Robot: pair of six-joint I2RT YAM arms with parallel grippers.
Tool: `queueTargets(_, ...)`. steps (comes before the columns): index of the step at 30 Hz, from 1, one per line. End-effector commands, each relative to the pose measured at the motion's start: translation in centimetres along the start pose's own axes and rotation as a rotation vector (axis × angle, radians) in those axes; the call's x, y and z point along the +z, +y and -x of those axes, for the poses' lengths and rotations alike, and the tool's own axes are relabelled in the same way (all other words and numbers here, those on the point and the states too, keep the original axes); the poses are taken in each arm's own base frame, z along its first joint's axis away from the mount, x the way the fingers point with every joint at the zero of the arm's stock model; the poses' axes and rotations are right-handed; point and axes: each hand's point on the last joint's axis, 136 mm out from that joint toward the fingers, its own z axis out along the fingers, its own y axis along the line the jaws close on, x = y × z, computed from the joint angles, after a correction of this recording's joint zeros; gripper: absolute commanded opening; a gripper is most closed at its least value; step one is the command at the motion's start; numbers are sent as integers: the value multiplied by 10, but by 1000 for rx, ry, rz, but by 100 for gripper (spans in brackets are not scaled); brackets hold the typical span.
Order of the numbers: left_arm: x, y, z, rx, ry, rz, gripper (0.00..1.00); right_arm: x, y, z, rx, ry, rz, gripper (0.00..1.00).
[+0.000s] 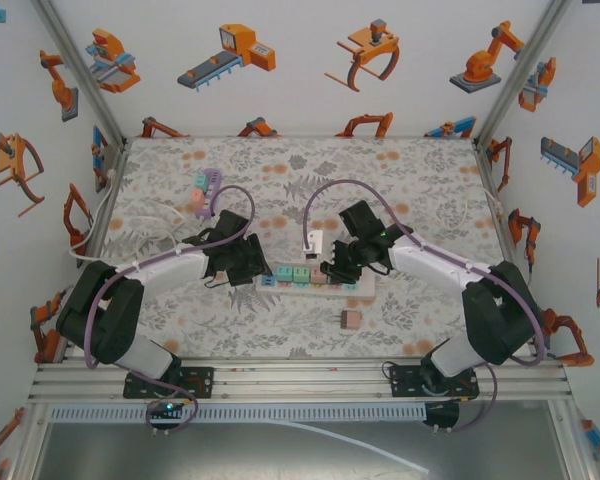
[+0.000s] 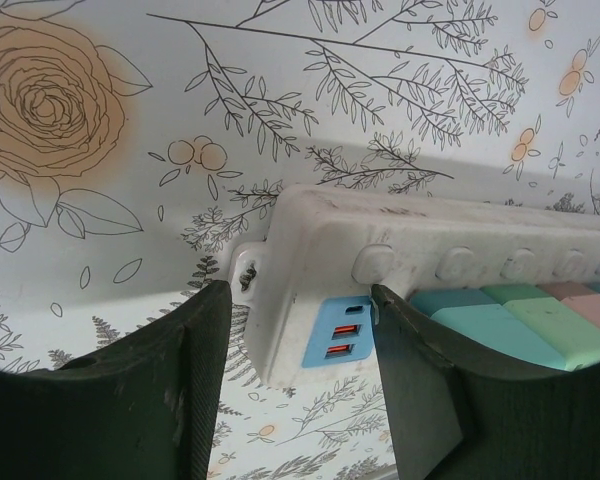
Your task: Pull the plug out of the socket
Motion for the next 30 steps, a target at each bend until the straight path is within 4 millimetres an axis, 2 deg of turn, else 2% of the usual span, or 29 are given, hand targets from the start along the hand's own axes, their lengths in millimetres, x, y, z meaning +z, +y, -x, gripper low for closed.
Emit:
queueTargets(1, 7, 48, -21, 12, 47, 206, 55, -24, -13, 48, -67, -160, -52, 14)
queueTargets(12, 4, 51, -18, 31, 16, 250, 55, -34, -13, 53, -78, -202, -81, 12)
queueTargets(16, 2, 46, -15, 41, 1, 239, 57, -35, -12, 52, -71, -207, -85, 11)
queueTargets(19, -4, 40, -11, 59, -14, 221, 62, -42, -12, 57, -62, -234, -108, 11)
queueTargets(25, -31, 21, 7, 94, -91, 163, 74, -77, -17, 82, -17, -394, -244, 11)
queueTargets(30, -67, -2, 26, 169, -170, 91, 81, -116, -21, 104, 164, -580, -328, 8)
